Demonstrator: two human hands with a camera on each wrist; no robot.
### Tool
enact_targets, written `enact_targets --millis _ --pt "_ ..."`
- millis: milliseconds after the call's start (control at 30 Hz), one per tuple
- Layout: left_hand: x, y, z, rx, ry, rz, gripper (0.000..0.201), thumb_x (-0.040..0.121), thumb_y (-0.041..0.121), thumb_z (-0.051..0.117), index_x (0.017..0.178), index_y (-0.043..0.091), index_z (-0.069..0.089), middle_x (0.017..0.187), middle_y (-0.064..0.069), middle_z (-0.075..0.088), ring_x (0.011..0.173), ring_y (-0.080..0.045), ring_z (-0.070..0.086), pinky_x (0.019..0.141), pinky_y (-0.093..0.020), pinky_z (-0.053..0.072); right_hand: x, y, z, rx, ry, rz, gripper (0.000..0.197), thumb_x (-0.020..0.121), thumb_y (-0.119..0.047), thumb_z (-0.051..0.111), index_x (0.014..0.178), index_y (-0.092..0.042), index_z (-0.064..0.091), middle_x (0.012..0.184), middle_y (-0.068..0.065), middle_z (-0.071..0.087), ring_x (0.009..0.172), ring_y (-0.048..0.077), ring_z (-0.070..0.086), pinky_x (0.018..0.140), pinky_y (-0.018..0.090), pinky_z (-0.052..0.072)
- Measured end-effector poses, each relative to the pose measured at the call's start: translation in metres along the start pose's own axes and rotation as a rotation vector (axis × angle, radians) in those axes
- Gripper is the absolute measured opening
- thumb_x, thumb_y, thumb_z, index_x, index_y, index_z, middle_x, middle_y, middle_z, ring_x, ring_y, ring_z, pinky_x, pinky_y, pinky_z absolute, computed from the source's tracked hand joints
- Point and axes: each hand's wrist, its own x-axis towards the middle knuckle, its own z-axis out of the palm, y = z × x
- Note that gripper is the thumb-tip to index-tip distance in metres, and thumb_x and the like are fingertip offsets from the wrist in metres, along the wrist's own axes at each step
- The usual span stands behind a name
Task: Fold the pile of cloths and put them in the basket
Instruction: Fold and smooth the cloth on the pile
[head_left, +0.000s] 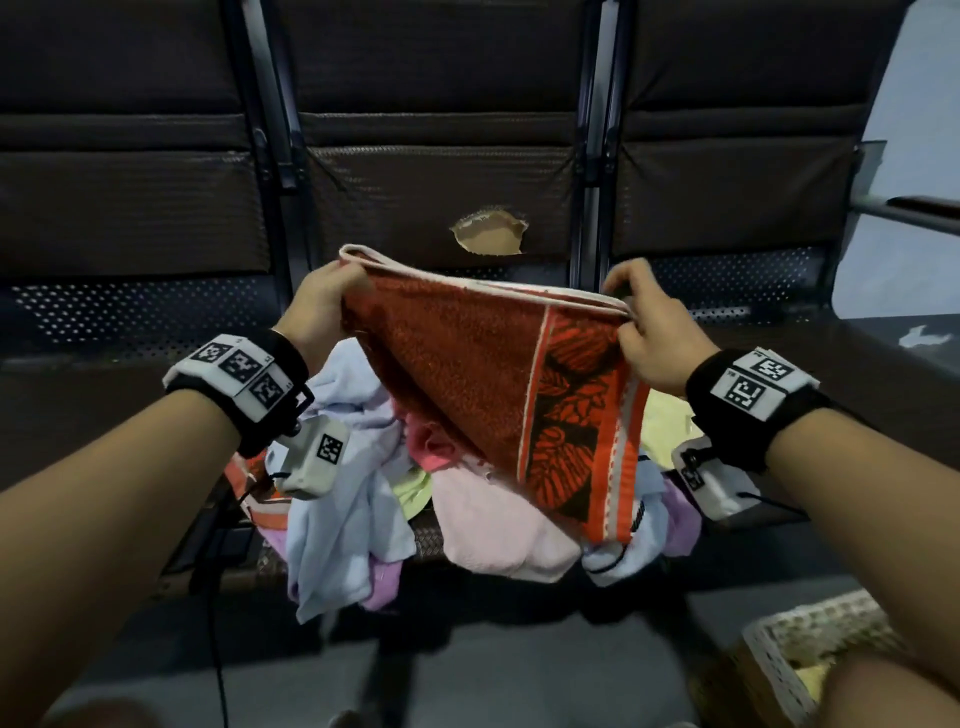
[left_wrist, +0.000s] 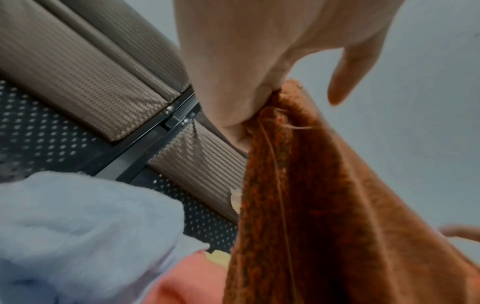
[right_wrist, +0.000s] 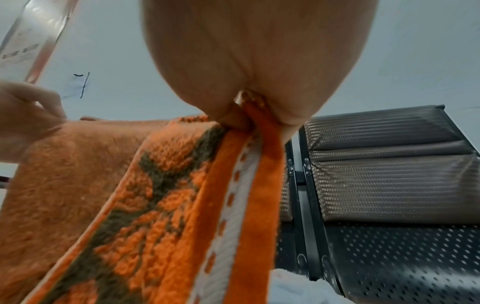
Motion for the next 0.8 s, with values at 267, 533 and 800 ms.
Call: enact_targets --millis 267,533,800 --pt "0.002 0.045 -0.001 0.361 0.143 0.182 0.026 0.078 0.025 0.083 0.097 0.01 0.075 0.093 -0.01 0.077 0.088 -0.029 0.074 0.08 -0.041 0.061 0.023 -0.04 -0.05 -0.041 0.139 0.134 0.036 0.081 -0.051 0.046 0.06 -0.026 0.059 0.055 -0.002 0.054 0.065 0.021 0.058 0.059 0.035 0.041" --pt "0.016 0.088 0.018 0.036 0.332 0.187 0.017 0.087 0.031 0.072 0.077 0.017 0.072 0.083 -0.003 0.073 0.078 -0.018 0.069 0.086 -0.048 0.058 0.044 -0.082 -0.073 0.452 0.137 0.238 0.037 0.093 -0.046 0.062 0.069 -0.018 0.065 0.068 0.005 0.06 0.067 0.022 0.057 0.069 0.036 0.043" --pt "-0.025 0.113 0.111 -0.021 0.02 0.289 0.023 0.095 0.029 0.063 0.086 0.017 0.08 0.082 -0.001 0.074 0.076 -0.012 0.063 0.066 -0.028 0.052 0.054 -0.141 -0.067 0.712 0.0 0.31 0.024 0.1 -0.023 0.056 0.089 -0.006 0.069 0.072 0.007 0.066 0.059 0.016 0.063 0.057 0.028 0.051"
